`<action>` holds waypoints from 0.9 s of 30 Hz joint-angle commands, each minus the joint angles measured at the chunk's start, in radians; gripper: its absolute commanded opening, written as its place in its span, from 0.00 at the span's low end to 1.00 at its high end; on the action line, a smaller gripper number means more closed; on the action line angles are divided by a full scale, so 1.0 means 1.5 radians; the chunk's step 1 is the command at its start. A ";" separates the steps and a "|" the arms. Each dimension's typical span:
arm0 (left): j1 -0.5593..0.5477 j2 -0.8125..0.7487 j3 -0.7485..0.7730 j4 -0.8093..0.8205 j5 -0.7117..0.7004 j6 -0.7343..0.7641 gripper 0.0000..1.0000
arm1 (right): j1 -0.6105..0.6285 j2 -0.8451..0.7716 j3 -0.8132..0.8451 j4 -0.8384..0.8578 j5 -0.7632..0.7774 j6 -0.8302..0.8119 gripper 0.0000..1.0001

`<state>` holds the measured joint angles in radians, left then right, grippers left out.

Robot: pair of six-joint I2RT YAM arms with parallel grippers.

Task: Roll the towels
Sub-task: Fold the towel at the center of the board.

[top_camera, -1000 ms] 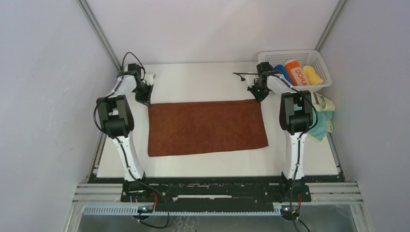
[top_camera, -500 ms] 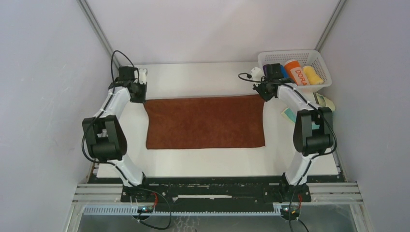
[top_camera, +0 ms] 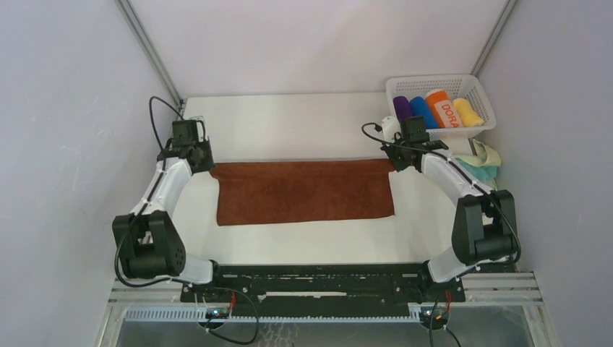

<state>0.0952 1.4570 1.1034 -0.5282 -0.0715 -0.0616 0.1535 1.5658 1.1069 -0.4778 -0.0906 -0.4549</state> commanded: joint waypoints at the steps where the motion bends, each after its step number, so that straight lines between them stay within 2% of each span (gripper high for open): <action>1: 0.006 -0.069 -0.054 0.027 -0.067 -0.074 0.00 | 0.009 -0.073 -0.029 0.027 0.030 0.077 0.00; 5: 0.005 -0.103 -0.099 0.013 -0.100 -0.124 0.00 | 0.030 -0.092 -0.050 0.020 0.067 0.121 0.00; 12: 0.005 -0.155 -0.179 -0.001 -0.085 -0.182 0.00 | 0.045 -0.105 -0.091 0.003 0.152 0.187 0.00; 19: 0.006 -0.219 -0.240 -0.014 -0.099 -0.217 0.00 | 0.052 -0.135 -0.131 0.001 0.171 0.255 0.00; 27: 0.006 -0.189 -0.261 -0.024 -0.097 -0.221 0.00 | 0.049 -0.141 -0.185 0.013 0.177 0.332 0.00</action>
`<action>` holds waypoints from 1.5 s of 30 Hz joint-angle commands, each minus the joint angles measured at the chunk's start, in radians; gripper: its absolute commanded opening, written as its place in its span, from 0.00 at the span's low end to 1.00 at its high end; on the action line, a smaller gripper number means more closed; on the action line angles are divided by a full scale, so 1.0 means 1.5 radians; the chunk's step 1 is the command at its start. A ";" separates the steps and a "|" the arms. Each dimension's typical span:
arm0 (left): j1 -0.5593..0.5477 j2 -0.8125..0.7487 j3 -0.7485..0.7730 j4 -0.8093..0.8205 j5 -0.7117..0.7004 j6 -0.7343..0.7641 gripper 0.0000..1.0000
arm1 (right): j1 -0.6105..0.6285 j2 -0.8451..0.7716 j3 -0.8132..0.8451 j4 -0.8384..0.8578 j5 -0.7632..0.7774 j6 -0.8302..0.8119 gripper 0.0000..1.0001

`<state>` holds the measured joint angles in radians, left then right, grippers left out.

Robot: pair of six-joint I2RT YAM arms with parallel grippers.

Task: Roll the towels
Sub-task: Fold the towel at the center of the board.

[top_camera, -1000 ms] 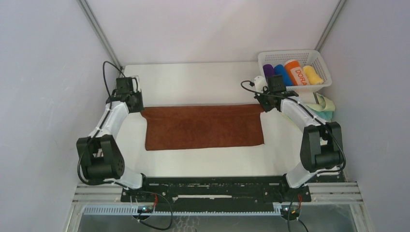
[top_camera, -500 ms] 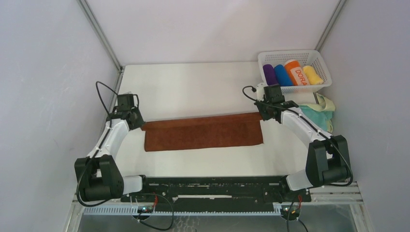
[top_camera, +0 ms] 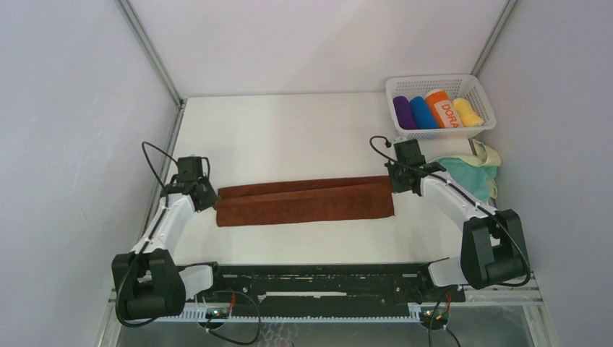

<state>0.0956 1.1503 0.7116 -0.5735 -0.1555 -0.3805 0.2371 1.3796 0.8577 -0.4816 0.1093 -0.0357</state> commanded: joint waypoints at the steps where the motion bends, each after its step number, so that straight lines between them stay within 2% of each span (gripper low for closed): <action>1: 0.006 0.024 0.000 0.007 -0.042 -0.008 0.00 | -0.007 -0.014 -0.023 0.015 0.042 0.060 0.00; 10: 0.006 0.067 0.021 -0.005 -0.036 0.002 0.00 | -0.005 0.018 -0.042 0.027 0.031 0.086 0.00; 26: 0.006 -0.040 0.014 -0.023 -0.092 -0.032 0.00 | 0.013 -0.081 -0.046 -0.020 0.049 0.095 0.00; 36: 0.006 0.041 -0.002 -0.015 -0.040 -0.035 0.00 | 0.016 -0.005 -0.051 -0.014 0.051 0.112 0.01; 41: 0.006 0.045 -0.004 -0.025 -0.030 -0.039 0.09 | 0.025 -0.005 -0.049 -0.022 0.038 0.118 0.06; 45: 0.006 0.023 -0.002 -0.039 -0.024 -0.050 0.24 | 0.035 -0.022 -0.047 -0.031 0.026 0.124 0.14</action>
<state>0.0978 1.2274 0.7116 -0.6174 -0.1810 -0.4351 0.2768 1.3849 0.7650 -0.5144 0.1261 0.1280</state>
